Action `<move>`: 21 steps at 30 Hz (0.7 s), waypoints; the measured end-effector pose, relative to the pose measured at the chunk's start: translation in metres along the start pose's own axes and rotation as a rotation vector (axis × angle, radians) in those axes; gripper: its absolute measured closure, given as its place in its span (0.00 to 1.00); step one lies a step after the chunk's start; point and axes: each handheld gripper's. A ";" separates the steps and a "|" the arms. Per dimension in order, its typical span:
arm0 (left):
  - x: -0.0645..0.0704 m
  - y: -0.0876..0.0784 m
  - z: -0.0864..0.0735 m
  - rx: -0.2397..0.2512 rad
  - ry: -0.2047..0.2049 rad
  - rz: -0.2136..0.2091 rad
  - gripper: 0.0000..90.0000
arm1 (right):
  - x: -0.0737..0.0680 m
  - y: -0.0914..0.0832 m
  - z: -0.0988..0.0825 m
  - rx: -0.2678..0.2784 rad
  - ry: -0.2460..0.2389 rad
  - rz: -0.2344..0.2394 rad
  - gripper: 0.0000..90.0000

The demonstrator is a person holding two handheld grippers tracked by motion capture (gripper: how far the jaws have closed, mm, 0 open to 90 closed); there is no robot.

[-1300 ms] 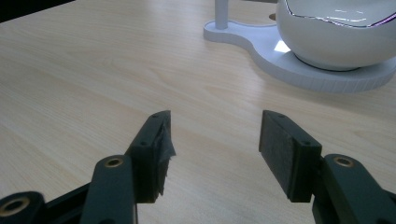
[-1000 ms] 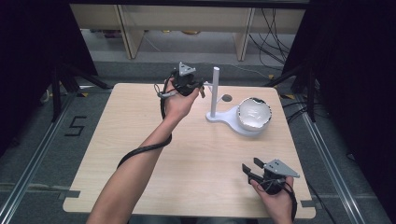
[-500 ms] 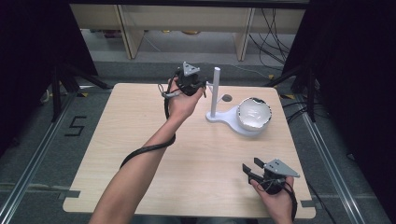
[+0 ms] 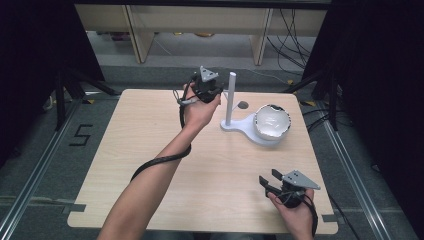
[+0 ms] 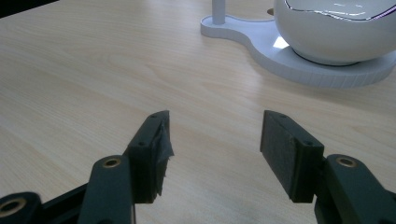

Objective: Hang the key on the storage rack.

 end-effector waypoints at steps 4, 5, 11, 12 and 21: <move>0.002 0.002 -0.001 -0.006 0.000 -0.001 0.99 | 0.001 0.001 -0.001 0.000 0.000 0.010 0.48; 0.002 0.003 -0.002 -0.010 0.005 0.000 0.99 | 0.001 0.001 0.000 -0.003 -0.011 -0.002 0.48; 0.007 0.009 -0.003 0.005 -0.002 -0.018 0.99 | 0.001 0.000 0.000 -0.002 -0.002 -0.002 0.48; 0.008 0.008 -0.002 0.008 0.001 -0.017 0.99 | 0.002 0.000 0.000 0.005 -0.003 -0.003 0.48; 0.003 -0.008 0.000 0.036 0.035 -0.003 0.85 | 0.004 -0.002 0.000 -0.002 0.006 -0.006 0.48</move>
Point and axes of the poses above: each handheld gripper's, and its own axes: y roughly forward along the jaws, z roughly out of its top, x roughly to its right, and after that the axes turned 11 degrees about -z, right-handed
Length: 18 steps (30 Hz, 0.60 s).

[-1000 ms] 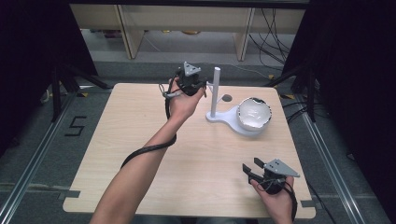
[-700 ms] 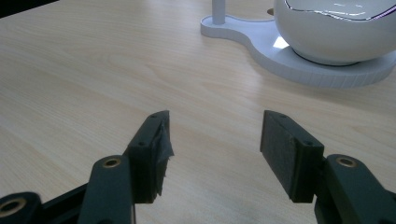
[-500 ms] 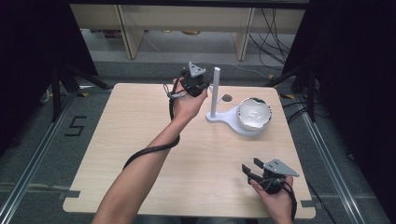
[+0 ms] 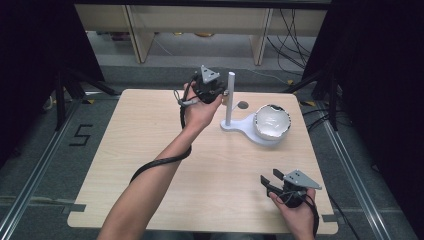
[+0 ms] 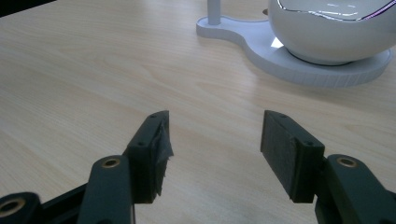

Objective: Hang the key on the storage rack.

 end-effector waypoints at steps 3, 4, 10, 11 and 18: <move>-0.002 -0.008 -0.006 0.003 0.012 0.002 0.78 | 0.003 -0.001 0.000 0.013 -0.006 -0.017 0.48; -0.002 -0.012 -0.009 0.008 0.014 0.001 0.75 | 0.005 -0.001 0.000 0.006 -0.005 -0.012 0.48; -0.014 -0.038 -0.024 -0.004 0.046 -0.002 0.55 | 0.003 -0.001 -0.001 0.021 0.033 -0.020 0.48; -0.017 -0.044 -0.025 0.007 0.033 0.000 0.53 | 0.005 -0.001 0.000 0.021 0.006 -0.030 0.48; -0.030 -0.077 -0.040 0.015 0.019 0.018 0.44 | 0.006 -0.001 -0.001 0.018 0.008 -0.037 0.48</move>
Point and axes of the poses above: each handheld gripper's, and its own axes: y roughly forward along the jaws, z roughly out of its top, x roughly to its right, and after that the axes turned 11 degrees about -z, right-handed
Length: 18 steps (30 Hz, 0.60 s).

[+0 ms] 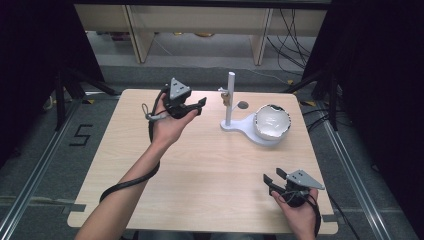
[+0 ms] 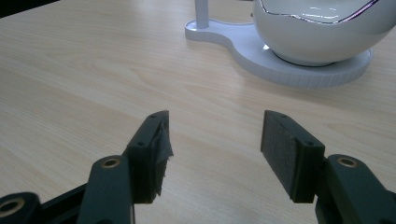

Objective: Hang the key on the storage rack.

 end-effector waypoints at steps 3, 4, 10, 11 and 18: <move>-0.006 -0.011 -0.007 0.002 0.000 0.016 0.44 | -0.002 -0.001 0.000 -0.011 0.023 0.004 0.48; -0.007 -0.014 -0.008 0.000 -0.001 0.017 0.43 | -0.002 0.000 0.000 -0.012 0.022 0.010 0.48; -0.008 -0.027 -0.017 -0.002 0.013 0.019 0.42 | -0.002 0.000 0.000 -0.009 0.021 0.004 0.48; -0.008 -0.029 -0.019 -0.004 0.015 0.017 0.41 | -0.004 -0.001 0.000 -0.027 0.043 0.010 0.48; -0.011 -0.057 -0.036 0.000 0.013 0.032 0.40 | -0.003 0.002 -0.001 0.001 0.020 0.018 0.48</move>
Point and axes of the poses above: each handheld gripper's, and its own axes: y roughly forward along the jaws, z roughly out of its top, x roughly to its right, and after that the axes turned 11 degrees about -z, right-handed
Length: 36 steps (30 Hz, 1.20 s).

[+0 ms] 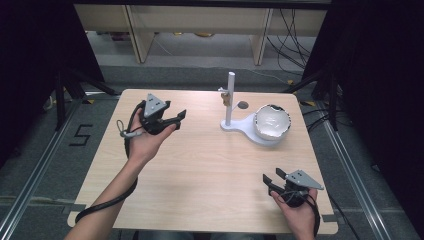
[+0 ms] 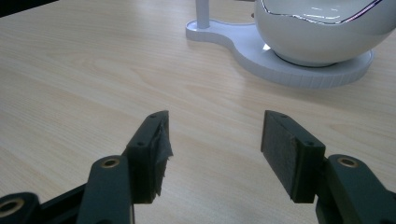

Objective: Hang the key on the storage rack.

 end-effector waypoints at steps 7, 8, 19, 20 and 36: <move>-0.003 -0.029 -0.022 0.015 -0.062 -0.002 0.41 | 0.000 -0.001 0.000 -0.013 -0.007 -0.011 0.47; -0.003 -0.033 -0.025 0.020 -0.068 -0.003 0.41 | 0.000 -0.001 0.000 -0.010 -0.008 -0.014 0.47; 0.000 -0.069 -0.081 0.036 -0.073 0.059 0.41 | 0.003 -0.001 0.000 0.002 0.000 -0.024 0.46; 0.000 -0.071 -0.087 0.037 -0.083 0.059 0.41 | 0.004 -0.001 0.000 0.004 -0.001 -0.027 0.46; -0.009 -0.097 -0.175 0.005 -0.150 0.149 0.38 | 0.004 0.001 0.000 0.012 0.001 -0.042 0.45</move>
Point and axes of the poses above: each handheld gripper's, and its own axes: y roughly forward along the jaws, z roughly out of its top, x roughly to its right, and after that the axes turned 11 degrees about -z, right-handed
